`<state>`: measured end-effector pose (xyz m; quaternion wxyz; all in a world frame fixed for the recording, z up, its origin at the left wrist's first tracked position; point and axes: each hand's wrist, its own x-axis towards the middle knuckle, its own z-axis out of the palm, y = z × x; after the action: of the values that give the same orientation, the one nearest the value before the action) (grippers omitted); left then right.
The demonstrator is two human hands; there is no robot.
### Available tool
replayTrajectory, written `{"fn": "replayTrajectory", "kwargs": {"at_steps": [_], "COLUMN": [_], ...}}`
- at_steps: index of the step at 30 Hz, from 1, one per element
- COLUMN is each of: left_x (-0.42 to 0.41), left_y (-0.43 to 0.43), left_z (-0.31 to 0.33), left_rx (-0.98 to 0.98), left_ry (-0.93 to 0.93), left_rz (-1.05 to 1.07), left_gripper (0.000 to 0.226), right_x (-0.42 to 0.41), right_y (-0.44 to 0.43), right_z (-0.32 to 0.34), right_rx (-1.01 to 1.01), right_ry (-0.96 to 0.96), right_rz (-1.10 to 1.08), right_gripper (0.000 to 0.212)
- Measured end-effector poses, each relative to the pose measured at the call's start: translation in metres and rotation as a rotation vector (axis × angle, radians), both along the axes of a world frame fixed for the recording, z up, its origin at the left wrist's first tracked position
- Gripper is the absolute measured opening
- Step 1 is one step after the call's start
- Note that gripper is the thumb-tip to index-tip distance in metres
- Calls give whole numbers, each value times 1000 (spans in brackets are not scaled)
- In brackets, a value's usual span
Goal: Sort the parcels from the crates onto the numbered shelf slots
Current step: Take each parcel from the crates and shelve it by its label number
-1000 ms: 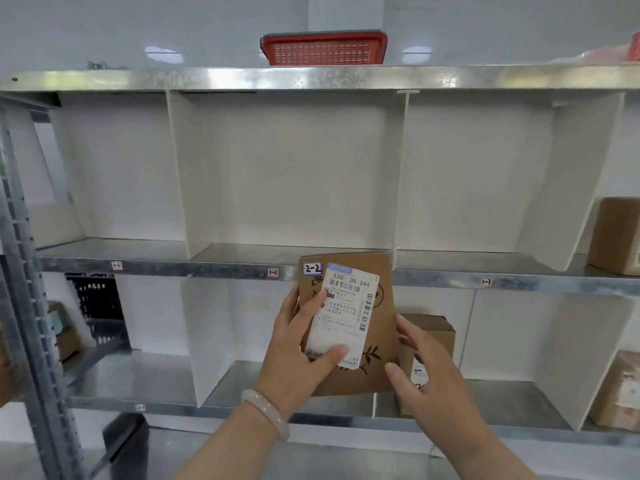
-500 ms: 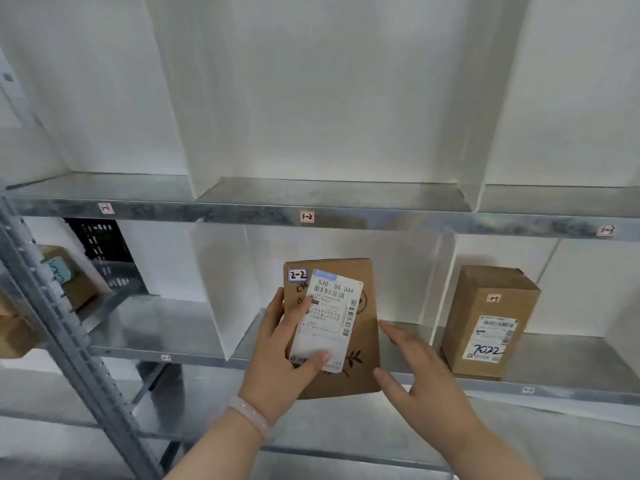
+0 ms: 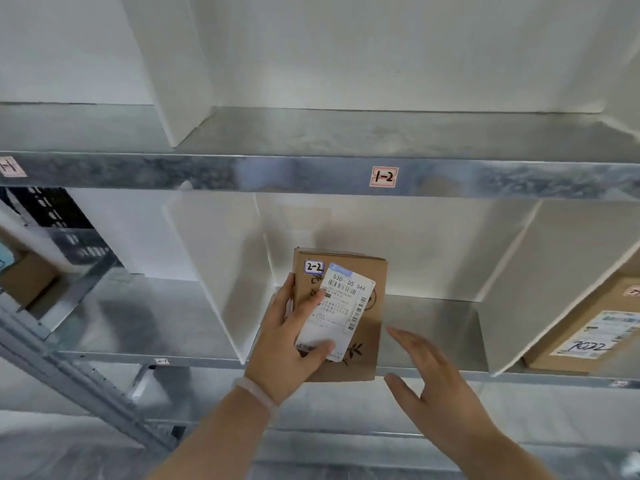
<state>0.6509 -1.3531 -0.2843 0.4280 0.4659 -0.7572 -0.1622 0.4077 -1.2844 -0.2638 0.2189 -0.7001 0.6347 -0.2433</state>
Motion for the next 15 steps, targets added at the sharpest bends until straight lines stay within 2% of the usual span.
{"fn": "replayTrajectory", "kwargs": {"at_steps": [9,15], "left_x": [2,4], "left_y": [-49,-54], "left_z": [-40,-61], "left_rx": [-124,-192], "left_ry": [-28,-62], "left_rz": [-47,-40], "left_gripper": [65,70], "right_x": [11,17], "right_y": [-29,-31], "right_z": [-19,-34], "right_rx": [17,71], "right_ry": [31,50], "right_rz": [-31,-59], "right_gripper": [60,59]}}
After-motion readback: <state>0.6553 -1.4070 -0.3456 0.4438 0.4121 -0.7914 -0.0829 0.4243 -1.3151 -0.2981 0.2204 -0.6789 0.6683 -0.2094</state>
